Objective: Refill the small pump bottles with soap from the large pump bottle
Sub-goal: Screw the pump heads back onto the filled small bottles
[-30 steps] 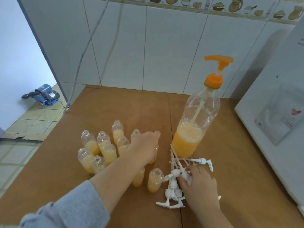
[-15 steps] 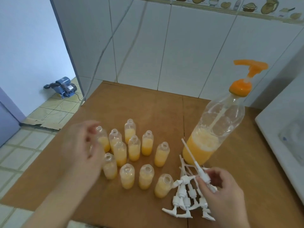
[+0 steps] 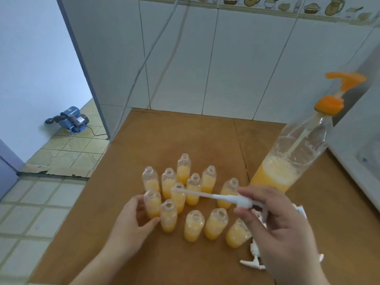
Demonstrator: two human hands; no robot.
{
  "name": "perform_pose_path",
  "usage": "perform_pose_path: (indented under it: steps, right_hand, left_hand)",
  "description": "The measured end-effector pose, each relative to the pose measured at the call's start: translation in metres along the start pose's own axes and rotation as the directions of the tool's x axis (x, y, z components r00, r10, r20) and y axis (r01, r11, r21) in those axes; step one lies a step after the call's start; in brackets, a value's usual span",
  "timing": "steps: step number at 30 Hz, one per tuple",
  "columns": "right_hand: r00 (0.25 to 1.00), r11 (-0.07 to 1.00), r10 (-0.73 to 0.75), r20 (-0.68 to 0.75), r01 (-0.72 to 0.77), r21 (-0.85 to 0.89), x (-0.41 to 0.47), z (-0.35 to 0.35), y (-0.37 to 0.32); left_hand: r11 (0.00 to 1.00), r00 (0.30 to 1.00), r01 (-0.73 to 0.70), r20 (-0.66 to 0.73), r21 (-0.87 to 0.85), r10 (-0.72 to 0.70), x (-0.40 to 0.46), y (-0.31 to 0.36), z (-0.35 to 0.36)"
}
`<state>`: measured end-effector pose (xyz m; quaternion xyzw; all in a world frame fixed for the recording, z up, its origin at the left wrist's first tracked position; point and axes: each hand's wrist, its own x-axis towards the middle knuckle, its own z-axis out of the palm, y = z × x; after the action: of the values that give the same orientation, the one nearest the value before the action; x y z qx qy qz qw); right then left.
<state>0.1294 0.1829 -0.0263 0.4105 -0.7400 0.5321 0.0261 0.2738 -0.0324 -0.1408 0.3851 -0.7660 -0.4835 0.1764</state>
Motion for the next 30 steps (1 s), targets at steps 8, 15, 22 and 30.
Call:
perform_pose_path:
  steps: [8, 15, 22, 30]
  right_hand:
    - [0.978, 0.952, -0.158, 0.137, 0.188, -0.243, 0.000, 0.058, -0.016]
    - [0.970, 0.918, -0.151, 0.193, 0.210, -0.336, 0.006, 0.071, -0.014]
    - [0.879, 0.852, -0.073, 0.471, 0.301, -0.429, 0.050, 0.072, -0.042]
    - [0.750, 0.892, 0.056, 0.659, 0.260, -0.370, 0.093, 0.100, -0.066]
  left_hand:
    - [0.992, 0.991, -0.099, 0.100, 0.077, 0.091, 0.011, -0.011, -0.006]
    - [0.984, 0.979, -0.164, 0.131, 0.065, 0.154, 0.016, -0.014, -0.008]
    - [0.973, 0.968, -0.225, 0.124, 0.050, 0.217, 0.017, -0.018, -0.009]
    - [0.891, 0.897, -0.433, -0.032, 0.137, 0.440, 0.003, 0.006, -0.021]
